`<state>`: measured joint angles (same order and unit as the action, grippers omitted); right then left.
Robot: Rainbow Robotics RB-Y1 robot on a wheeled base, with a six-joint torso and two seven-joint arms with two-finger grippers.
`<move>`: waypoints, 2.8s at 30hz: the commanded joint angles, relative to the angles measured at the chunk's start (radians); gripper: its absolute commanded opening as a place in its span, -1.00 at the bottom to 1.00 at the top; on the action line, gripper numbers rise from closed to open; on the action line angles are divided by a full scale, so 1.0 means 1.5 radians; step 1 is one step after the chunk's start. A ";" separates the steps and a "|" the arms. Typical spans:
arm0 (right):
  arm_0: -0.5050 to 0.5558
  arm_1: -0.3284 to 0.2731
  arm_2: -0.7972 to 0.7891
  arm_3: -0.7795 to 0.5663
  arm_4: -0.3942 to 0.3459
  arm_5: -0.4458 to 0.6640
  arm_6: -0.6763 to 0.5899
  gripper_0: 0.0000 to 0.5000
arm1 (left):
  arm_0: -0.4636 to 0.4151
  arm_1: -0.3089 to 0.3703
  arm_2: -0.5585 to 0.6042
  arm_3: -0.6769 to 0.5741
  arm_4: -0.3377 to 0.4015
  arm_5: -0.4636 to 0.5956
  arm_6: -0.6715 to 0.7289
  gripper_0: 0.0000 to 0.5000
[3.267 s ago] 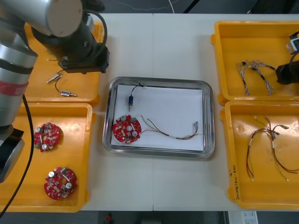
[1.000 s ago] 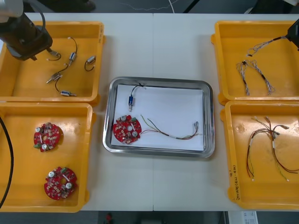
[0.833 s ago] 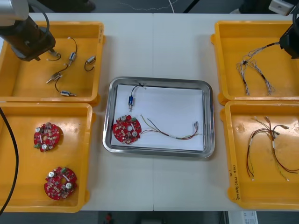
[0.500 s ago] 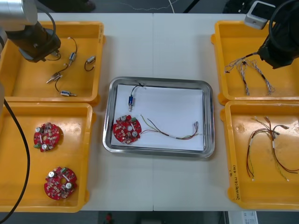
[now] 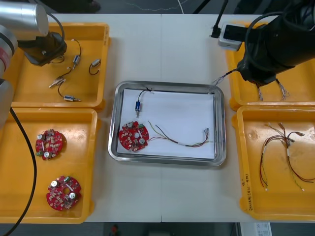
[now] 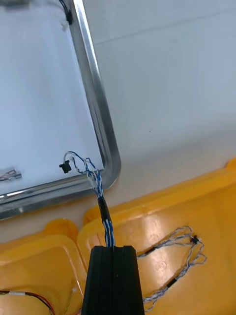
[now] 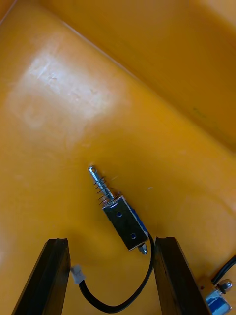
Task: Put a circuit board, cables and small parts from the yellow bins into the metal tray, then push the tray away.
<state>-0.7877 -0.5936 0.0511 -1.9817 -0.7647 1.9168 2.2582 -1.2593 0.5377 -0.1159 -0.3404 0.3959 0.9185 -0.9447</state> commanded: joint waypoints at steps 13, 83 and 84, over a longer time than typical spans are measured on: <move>-0.038 0.122 0.176 -0.004 0.089 0.002 -0.022 -1.00 | -0.042 -0.010 -0.013 -0.002 -0.031 -0.066 0.009 1.00; 0.048 0.051 0.336 0.123 0.170 -0.250 0.016 1.00 | 0.050 -0.001 -0.043 -0.013 0.005 -0.102 -0.020 -1.00; 0.047 0.051 0.329 0.109 0.170 -0.233 0.014 1.00 | 0.050 0.005 -0.044 -0.022 0.005 -0.087 -0.022 -1.00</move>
<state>-0.7224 -0.5015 0.5972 -1.7424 -0.4991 1.5260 2.2545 -1.1977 0.5297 -0.1564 -0.3374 0.3924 0.7370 -0.9453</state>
